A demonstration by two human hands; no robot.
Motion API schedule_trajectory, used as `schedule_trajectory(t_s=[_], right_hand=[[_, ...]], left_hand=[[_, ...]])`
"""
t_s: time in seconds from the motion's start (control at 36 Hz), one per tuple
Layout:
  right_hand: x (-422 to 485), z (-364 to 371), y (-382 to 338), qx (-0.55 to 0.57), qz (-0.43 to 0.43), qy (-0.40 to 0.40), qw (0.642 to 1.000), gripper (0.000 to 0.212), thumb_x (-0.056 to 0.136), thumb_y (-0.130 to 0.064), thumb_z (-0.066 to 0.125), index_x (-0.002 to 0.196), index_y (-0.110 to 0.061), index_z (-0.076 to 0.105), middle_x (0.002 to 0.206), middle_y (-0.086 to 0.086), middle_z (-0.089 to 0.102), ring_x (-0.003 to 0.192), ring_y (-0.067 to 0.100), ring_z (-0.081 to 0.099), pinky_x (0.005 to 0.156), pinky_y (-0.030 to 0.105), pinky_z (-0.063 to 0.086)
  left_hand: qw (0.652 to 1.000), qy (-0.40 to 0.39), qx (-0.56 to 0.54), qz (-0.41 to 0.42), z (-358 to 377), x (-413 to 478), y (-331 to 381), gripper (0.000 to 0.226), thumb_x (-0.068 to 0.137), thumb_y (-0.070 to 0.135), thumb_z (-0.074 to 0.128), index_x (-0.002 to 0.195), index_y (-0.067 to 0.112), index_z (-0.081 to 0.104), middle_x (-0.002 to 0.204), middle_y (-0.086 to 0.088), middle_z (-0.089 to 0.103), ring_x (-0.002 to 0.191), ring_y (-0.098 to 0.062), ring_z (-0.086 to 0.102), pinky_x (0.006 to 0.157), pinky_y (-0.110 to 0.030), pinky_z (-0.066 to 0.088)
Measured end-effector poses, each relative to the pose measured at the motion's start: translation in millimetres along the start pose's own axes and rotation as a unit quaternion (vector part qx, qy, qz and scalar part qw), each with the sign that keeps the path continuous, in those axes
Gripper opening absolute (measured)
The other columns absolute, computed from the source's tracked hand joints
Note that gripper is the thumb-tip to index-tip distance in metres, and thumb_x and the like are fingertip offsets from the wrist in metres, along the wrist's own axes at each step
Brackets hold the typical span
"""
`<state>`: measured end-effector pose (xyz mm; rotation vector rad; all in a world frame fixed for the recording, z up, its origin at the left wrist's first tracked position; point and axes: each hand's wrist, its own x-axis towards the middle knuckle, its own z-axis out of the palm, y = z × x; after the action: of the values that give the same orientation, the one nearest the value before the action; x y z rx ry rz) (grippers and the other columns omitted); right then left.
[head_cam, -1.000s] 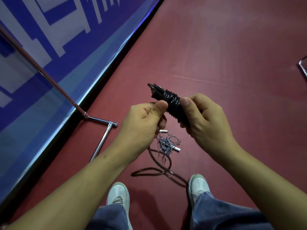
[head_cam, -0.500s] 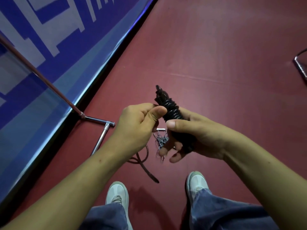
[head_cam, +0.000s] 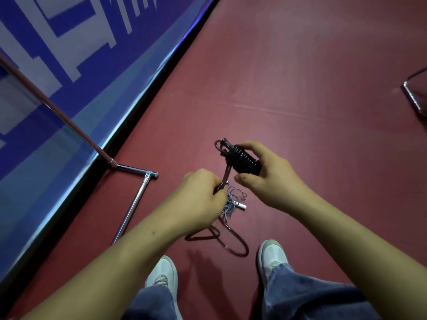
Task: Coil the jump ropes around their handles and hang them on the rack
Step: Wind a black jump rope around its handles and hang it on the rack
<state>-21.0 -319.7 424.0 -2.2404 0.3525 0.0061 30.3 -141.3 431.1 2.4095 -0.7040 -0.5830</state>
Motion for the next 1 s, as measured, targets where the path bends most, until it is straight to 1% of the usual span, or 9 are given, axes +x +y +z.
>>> schedule_trajectory(t_s=[0.17, 0.33, 0.44, 0.5, 0.61, 0.72, 0.83, 0.92, 1.0], right_hand=[[-3.9, 9.2, 3.9, -0.146, 0.029, 0.004, 0.989, 0.054, 0.089, -0.022, 0.065, 0.131, -0.049, 0.043, 0.113, 0.000, 0.071, 0.096, 0.033, 0.066, 0.079, 0.043, 0.058], [1.1, 11.6, 4.7, -0.157, 0.029, 0.048, 0.986, 0.047, 0.090, -0.025, 0.063, 0.127, -0.047, 0.043, 0.110, 0.003, 0.070, 0.094, 0.039, 0.063, 0.076, 0.042, 0.055], [-1.3, 18.5, 5.9, -0.200, 0.006, 0.045, 0.979, 0.046, 0.092, -0.024, 0.060, 0.131, -0.042, 0.044, 0.099, 0.002, 0.066, 0.083, 0.038, 0.058, 0.064, 0.036, 0.044], [-4.2, 20.9, 4.9, -0.238, -0.004, 0.023, 0.971, 0.046, 0.091, -0.023, 0.058, 0.132, -0.041, 0.045, 0.096, 0.001, 0.064, 0.079, 0.037, 0.053, 0.062, 0.034, 0.039], [-10.5, 23.8, -1.6, -0.309, -0.078, -0.070, 0.945, 0.050, 0.092, -0.029, 0.060, 0.135, -0.050, 0.046, 0.114, -0.004, 0.070, 0.102, 0.033, 0.065, 0.066, 0.034, 0.042], [-17.4, 17.3, -13.5, -0.276, -0.173, -0.172, 0.930, 0.056, 0.085, -0.022, 0.067, 0.131, -0.050, 0.052, 0.099, -0.010, 0.067, 0.090, 0.025, 0.063, 0.066, 0.039, 0.050], [-22.3, 7.2, -20.8, -0.218, -0.198, -0.176, 0.940, 0.047, 0.078, -0.020, 0.064, 0.120, -0.042, 0.064, 0.065, -0.016, 0.053, 0.061, 0.012, 0.050, 0.056, 0.030, 0.042], [-26.5, 2.0, -26.4, -0.137, -0.199, -0.174, 0.955, 0.040, 0.073, -0.018, 0.066, 0.108, -0.037, 0.070, 0.063, -0.008, 0.053, 0.059, 0.016, 0.050, 0.054, 0.023, 0.040], [-29.8, 2.0, -30.8, -0.043, -0.190, -0.165, 0.967, 0.026, 0.073, -0.016, 0.074, 0.096, -0.028, 0.073, 0.066, -0.003, 0.058, 0.059, 0.017, 0.053, 0.059, 0.033, 0.049]], left_hand=[[0.998, -0.052, 0.010, -0.030, -6.7, -5.8, 5.1, 0.021, 0.080, 0.027, 0.058, 0.075, 0.009, 0.064, 0.066, -0.013, 0.063, 0.055, -0.023, 0.048, 0.059, -0.044, 0.058], [0.997, -0.072, -0.015, -0.024, -7.8, -5.6, 5.5, 0.021, 0.086, 0.021, 0.059, 0.073, 0.005, 0.062, 0.065, -0.010, 0.069, 0.052, -0.022, 0.055, 0.051, -0.037, 0.050], [0.997, -0.078, -0.019, 0.008, -6.6, -3.7, 3.6, 0.027, 0.096, 0.023, 0.056, 0.077, 0.004, 0.060, 0.069, -0.013, 0.071, 0.070, -0.033, 0.069, 0.057, -0.039, 0.055], [0.997, -0.064, 0.029, 0.042, -9.0, -4.4, 1.8, 0.027, 0.099, 0.024, 0.054, 0.079, 0.006, 0.059, 0.070, -0.013, 0.065, 0.070, -0.034, 0.066, 0.064, -0.045, 0.054], [0.982, -0.007, 0.160, 0.103, -20.1, -2.4, -10.1, 0.020, 0.095, 0.030, 0.049, 0.096, 0.022, 0.067, 0.079, 0.001, 0.063, 0.078, -0.027, 0.061, 0.070, -0.040, 0.052], [0.977, 0.039, 0.162, 0.131, -33.7, 7.9, -26.6, 0.010, 0.093, 0.029, 0.064, 0.099, 0.030, 0.072, 0.090, 0.004, 0.070, 0.089, -0.025, 0.066, 0.076, -0.043, 0.055], [0.978, 0.075, 0.110, 0.159, -48.1, 15.8, -39.3, 0.001, 0.091, 0.023, 0.074, 0.092, 0.024, 0.075, 0.073, 0.016, 0.067, 0.068, 0.001, 0.063, 0.067, -0.035, 0.055], [0.984, 0.068, 0.048, 0.158, -53.3, 18.6, -47.0, 0.005, 0.091, 0.022, 0.075, 0.088, 0.025, 0.076, 0.065, 0.026, 0.064, 0.063, 0.005, 0.062, 0.060, -0.025, 0.051], [0.986, 0.037, -0.013, 0.163, -49.2, 17.0, -45.7, 0.014, 0.094, 0.014, 0.070, 0.085, 0.024, 0.076, 0.062, 0.022, 0.063, 0.059, 0.001, 0.058, 0.057, -0.013, 0.041]])
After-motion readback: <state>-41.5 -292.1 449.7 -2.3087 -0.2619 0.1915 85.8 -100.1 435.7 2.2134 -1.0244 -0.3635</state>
